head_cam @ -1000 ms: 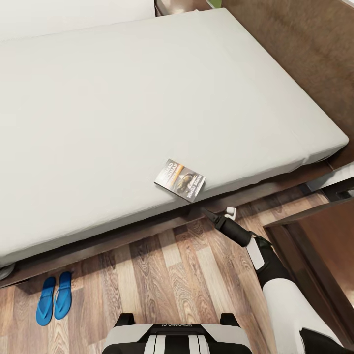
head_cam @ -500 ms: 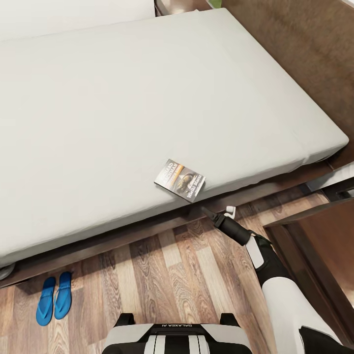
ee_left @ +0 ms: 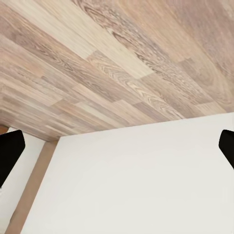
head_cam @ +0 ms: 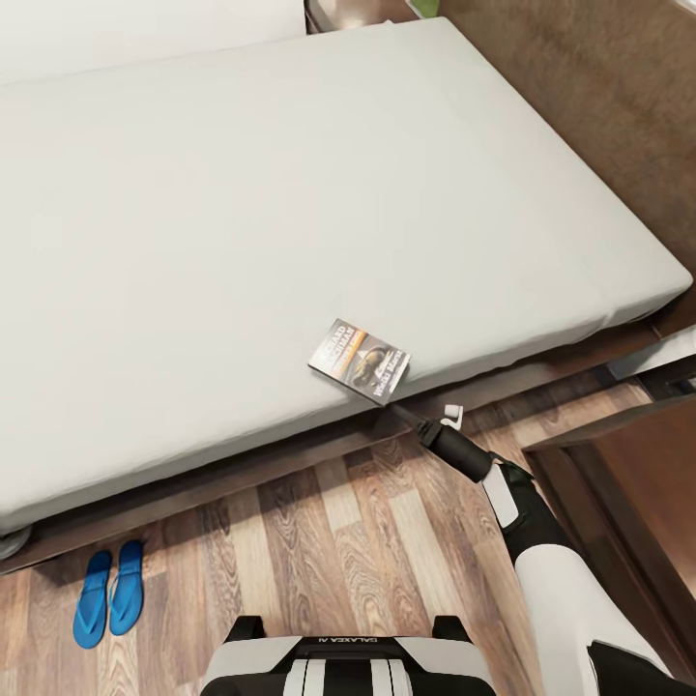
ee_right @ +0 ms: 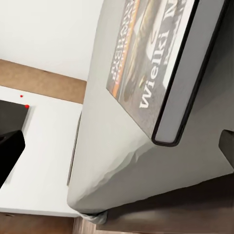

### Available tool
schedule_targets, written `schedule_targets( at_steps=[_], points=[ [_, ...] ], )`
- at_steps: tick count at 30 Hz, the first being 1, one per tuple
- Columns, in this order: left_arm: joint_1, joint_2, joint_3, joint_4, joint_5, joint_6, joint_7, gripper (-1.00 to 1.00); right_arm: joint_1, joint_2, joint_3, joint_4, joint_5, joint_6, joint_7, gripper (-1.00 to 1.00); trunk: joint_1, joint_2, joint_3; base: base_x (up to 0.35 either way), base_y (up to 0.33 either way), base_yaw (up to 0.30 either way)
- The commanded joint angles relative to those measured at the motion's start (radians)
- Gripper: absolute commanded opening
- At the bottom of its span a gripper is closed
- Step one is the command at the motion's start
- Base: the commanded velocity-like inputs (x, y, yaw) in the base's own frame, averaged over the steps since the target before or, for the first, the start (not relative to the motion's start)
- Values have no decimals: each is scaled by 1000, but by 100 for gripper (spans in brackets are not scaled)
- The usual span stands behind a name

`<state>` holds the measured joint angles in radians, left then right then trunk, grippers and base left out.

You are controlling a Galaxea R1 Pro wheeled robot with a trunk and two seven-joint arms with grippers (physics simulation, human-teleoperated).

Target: In the bedroom, move the book from the bed onto either nightstand, and place the two sandals side by side next to the bed.

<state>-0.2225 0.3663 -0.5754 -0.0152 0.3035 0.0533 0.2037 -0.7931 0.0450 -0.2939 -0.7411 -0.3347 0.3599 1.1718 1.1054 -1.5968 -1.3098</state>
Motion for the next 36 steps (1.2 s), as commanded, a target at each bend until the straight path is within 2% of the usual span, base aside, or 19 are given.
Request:
schedule_targets(
  at_steps=[1,36],
  points=[
    [0,0,-9,-2,8,5,3,100,-1,1,-4,0,-1,10,3,100,0,0,0,31,27,0],
    [1,-1,-11,-2,7,5,10,100,-14,1,-4,0,0,10,2,100,0,0,0,6,3,0]
  ],
)
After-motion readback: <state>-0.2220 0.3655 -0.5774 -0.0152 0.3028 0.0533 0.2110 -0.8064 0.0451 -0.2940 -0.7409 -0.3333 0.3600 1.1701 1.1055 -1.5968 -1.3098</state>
